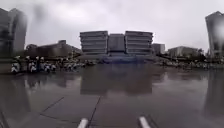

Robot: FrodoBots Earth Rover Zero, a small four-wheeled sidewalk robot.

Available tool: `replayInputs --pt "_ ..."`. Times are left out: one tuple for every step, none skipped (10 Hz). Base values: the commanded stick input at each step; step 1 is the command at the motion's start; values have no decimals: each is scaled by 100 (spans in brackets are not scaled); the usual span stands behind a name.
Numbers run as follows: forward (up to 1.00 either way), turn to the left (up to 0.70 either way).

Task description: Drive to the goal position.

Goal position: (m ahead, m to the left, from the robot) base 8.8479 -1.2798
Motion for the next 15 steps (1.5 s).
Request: replayInputs --pt "100 2" --pt "100 1" --pt "100 1" --pt "100 2" --pt "100 2" --pt "100 1" --pt "100 0" --pt "100 2" --pt "100 1" --pt "100 1" --pt "100 0" --pt "100 1" --pt "100 1" --pt "100 1" --pt "100 0"
